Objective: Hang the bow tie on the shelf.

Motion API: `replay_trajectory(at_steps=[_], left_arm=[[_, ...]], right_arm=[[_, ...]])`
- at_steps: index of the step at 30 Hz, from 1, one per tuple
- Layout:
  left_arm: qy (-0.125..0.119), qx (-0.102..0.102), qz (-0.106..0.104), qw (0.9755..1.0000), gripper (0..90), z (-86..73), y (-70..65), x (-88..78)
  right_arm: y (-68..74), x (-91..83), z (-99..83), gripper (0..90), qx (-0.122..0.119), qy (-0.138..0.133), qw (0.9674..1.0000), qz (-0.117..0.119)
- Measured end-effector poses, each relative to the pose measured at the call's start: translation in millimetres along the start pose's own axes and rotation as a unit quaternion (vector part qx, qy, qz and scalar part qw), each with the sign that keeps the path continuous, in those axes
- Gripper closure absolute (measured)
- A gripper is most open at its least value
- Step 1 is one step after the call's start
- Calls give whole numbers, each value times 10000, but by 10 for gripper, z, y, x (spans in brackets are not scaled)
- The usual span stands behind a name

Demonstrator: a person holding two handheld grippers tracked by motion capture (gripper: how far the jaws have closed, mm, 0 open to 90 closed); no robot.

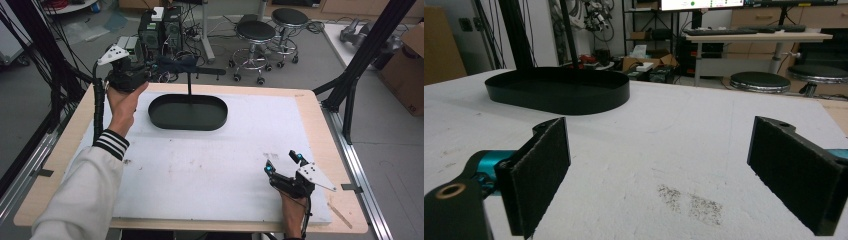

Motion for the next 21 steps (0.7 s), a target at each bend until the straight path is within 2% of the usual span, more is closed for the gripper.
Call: replay_trajectory(at_steps=[7,9,10,14,18,21], left_arm=[[-16,-16,112,9999,889,-28,94,38],[-49,-144,105,9998,889,-31,137,34],[-19,-140,88,9999,889,-37,145,38],[142,103,176,9997,889,-71,119,66],[259,117,153,9995,888,-128,94,102],[398,209,248,9987,888,-159,86,119]], right_arm=[[-1,0,-1,92,-18,5,10000,-6],[0,1,0,91,-30,-1,10000,1],[0,0,0,92,-34,0,10000,2],[0,1,0,92,-32,-2,10000,-1],[3,-2,-1,92,-29,-6,10000,-12],[4,-4,-1,92,-9,-12,10000,-11]])
Point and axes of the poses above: each handheld gripper's, and its own axes: x roughly forward along the jaws, z roughly out of its top, y roughly to its left, the point moved 2 cm from there along x, roughly forward along the jaws, and after that the axes turned 4 degrees about y, right-handed, at the moved point
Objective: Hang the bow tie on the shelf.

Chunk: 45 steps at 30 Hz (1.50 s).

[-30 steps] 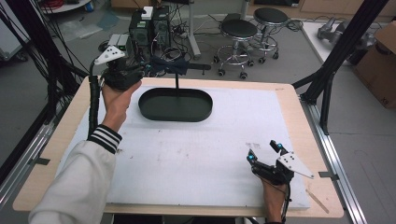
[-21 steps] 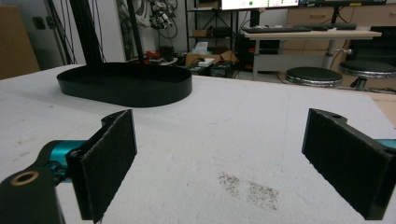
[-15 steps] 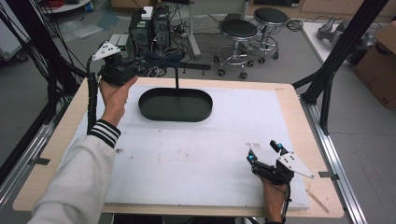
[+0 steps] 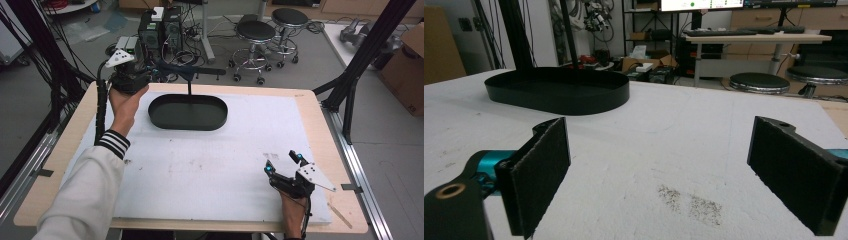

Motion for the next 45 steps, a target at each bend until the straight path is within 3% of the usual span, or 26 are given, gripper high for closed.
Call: replay_trajectory(at_steps=[4,9,15,23,37,45], left_arm=[[-89,-110,36,9999,889,-12,32,-21],[18,-103,209,9997,889,-78,85,-29],[158,-198,274,9993,889,-229,132,-11],[322,-136,461,9983,888,-321,141,37],[517,3,563,9971,888,-401,61,186],[681,-33,510,9964,888,-515,48,333]], right_arm=[[0,-1,-1,92,17,-1,10000,5],[-1,-1,0,92,14,-2,10000,6],[-1,0,1,92,-26,-13,10000,5],[-1,-1,-1,92,-26,-3,10000,-7],[-3,-1,-1,92,24,-12,10000,22],[-3,-2,-1,92,34,-9,10000,25]])
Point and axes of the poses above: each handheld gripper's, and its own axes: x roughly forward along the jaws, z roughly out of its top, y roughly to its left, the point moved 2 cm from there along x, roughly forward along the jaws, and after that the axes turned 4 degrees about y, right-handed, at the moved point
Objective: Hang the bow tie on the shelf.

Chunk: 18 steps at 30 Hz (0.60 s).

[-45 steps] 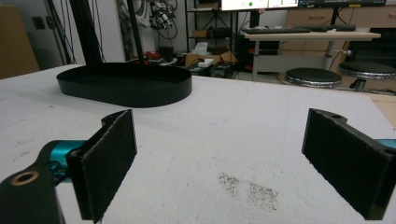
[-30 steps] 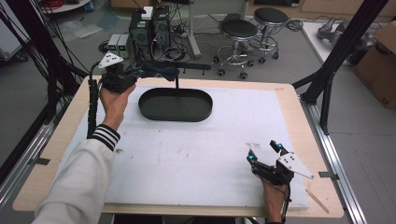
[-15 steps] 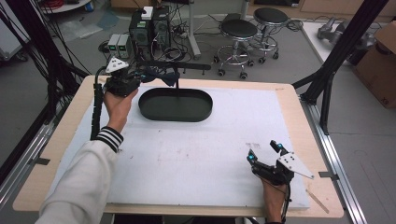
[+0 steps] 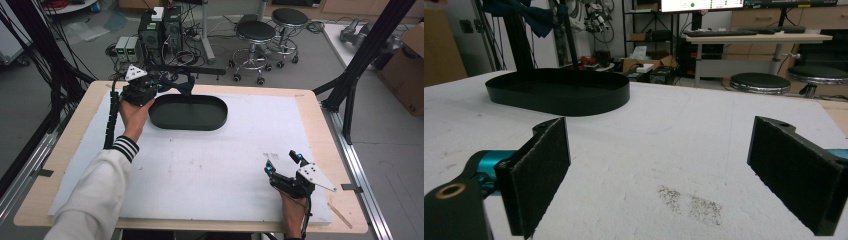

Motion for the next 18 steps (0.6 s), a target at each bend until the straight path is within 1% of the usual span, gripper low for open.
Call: replay_trajectory(at_steps=[2,4,6,9,12,14,16,18], left_arm=[[41,-4,-22,10000,888,-31,1,40],[79,-66,-56,9999,888,-56,6,74],[96,-82,-85,9999,888,-66,7,91],[105,-68,-132,9998,887,-72,4,101],[185,-56,-149,9997,887,-94,17,116],[176,-112,-190,9996,886,-124,27,124],[185,-239,-269,9992,886,-161,43,126],[233,-206,-273,9991,886,-197,53,126]], right_arm=[[0,0,0,92,-1,0,10000,-1],[0,0,0,92,-2,-1,10000,-2],[1,0,0,92,-7,-1,10000,-1],[-1,1,0,92,-19,-4,10000,-6],[-1,0,0,92,-6,-2,10000,-1],[0,-1,0,92,25,10,10000,1],[-5,1,0,92,26,23,10000,28],[-6,0,0,92,20,24,10000,27]])
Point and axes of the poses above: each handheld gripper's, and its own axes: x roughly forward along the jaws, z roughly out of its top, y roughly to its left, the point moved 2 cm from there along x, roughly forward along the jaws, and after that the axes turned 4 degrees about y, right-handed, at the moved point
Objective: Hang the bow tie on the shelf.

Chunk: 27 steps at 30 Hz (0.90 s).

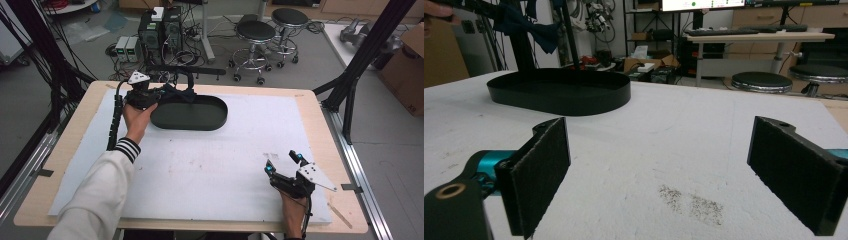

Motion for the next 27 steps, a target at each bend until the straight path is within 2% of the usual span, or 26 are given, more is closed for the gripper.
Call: replay_trajectory(at_steps=[6,10,15,17,18,21,23,24,26,27], left_arm=[[87,-79,-52,9999,884,-117,53,13],[30,-101,-97,9999,880,-169,57,-9],[35,-105,-260,9996,804,-210,60,-41],[-46,-129,-378,9992,801,-229,60,-72],[-78,-142,-447,9989,774,-234,58,-85],[-180,-19,-459,9988,620,-251,56,-134],[-234,-60,-578,9980,513,-269,61,-167],[-177,-166,-601,9979,451,-285,61,-197],[-140,-213,-934,9953,335,-323,78,-252],[-157,-155,-1016,9946,329,-346,84,-291]], right_arm=[[3,-4,-2,92,1,-6,10000,-2],[7,-1,0,91,-47,-31,10000,-6],[5,-5,-2,92,1,-13,10000,1],[2,-4,-1,92,-10,-16,10000,2],[4,-3,-1,92,-17,-22,10000,-2],[7,-1,0,92,-42,-31,10000,-8],[6,-1,0,92,-47,-33,10000,-7],[6,-1,-1,92,-49,-34,10000,-12],[6,-2,0,92,-41,-35,10000,-10],[6,-2,-1,92,-50,-39,10000,-19]])
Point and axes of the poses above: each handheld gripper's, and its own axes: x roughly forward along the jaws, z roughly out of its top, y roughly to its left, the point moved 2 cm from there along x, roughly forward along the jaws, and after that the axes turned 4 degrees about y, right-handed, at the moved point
